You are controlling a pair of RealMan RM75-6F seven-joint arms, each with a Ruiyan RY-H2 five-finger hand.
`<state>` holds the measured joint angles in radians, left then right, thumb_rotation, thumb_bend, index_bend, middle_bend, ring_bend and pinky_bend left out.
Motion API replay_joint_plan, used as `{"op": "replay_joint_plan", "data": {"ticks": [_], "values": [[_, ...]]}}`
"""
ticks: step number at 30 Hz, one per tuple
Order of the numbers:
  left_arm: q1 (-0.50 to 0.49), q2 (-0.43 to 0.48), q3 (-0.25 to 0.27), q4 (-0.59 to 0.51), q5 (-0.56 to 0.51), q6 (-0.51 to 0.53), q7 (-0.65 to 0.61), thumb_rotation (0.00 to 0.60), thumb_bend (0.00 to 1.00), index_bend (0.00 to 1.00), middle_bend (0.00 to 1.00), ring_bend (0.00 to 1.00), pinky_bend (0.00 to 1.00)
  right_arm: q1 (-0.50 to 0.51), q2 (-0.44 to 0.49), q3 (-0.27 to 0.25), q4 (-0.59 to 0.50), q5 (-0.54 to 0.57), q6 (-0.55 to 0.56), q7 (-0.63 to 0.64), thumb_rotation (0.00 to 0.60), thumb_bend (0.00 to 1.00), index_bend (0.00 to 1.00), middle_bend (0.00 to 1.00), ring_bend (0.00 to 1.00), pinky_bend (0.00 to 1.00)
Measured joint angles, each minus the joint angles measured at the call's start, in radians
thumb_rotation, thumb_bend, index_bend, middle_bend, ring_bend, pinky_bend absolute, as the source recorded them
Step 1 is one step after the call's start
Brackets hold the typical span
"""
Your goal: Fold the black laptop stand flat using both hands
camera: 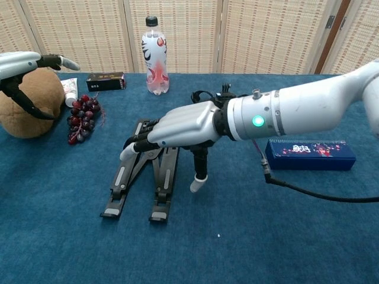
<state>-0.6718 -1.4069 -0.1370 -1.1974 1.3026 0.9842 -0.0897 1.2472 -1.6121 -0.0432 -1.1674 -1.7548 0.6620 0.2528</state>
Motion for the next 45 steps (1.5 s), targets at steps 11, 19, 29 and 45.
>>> {"op": "replay_joint_plan", "data": {"ticks": [11, 19, 29, 45], "values": [[0.031, 0.019, -0.003, 0.017, -0.004, 0.007, -0.049, 0.6, 0.0, 0.0, 0.0, 0.0, 0.0, 0.132, -0.061, -0.024, 0.111, -0.049, -0.067, 0.102, 0.6, 0.1, 0.11, 0.07, 0.11, 0.0], [0.043, 0.02, -0.003, 0.033, -0.006, 0.0, -0.069, 0.6, 0.0, 0.0, 0.0, 0.0, 0.0, 0.171, -0.096, -0.078, 0.178, -0.083, -0.066, 0.157, 0.6, 0.1, 0.11, 0.07, 0.11, 0.0], [0.053, 0.009, -0.005, 0.054, -0.002, 0.003, -0.088, 0.6, 0.0, 0.0, 0.0, 0.0, 0.0, 0.205, -0.145, -0.115, 0.259, -0.089, -0.057, 0.23, 0.6, 0.1, 0.11, 0.06, 0.11, 0.0], [0.06, 0.015, -0.009, 0.073, 0.008, -0.004, -0.125, 0.6, 0.05, 0.0, 0.01, 0.0, 0.0, 0.251, -0.198, -0.145, 0.338, -0.089, -0.058, 0.28, 0.6, 0.1, 0.11, 0.06, 0.1, 0.0]]}}
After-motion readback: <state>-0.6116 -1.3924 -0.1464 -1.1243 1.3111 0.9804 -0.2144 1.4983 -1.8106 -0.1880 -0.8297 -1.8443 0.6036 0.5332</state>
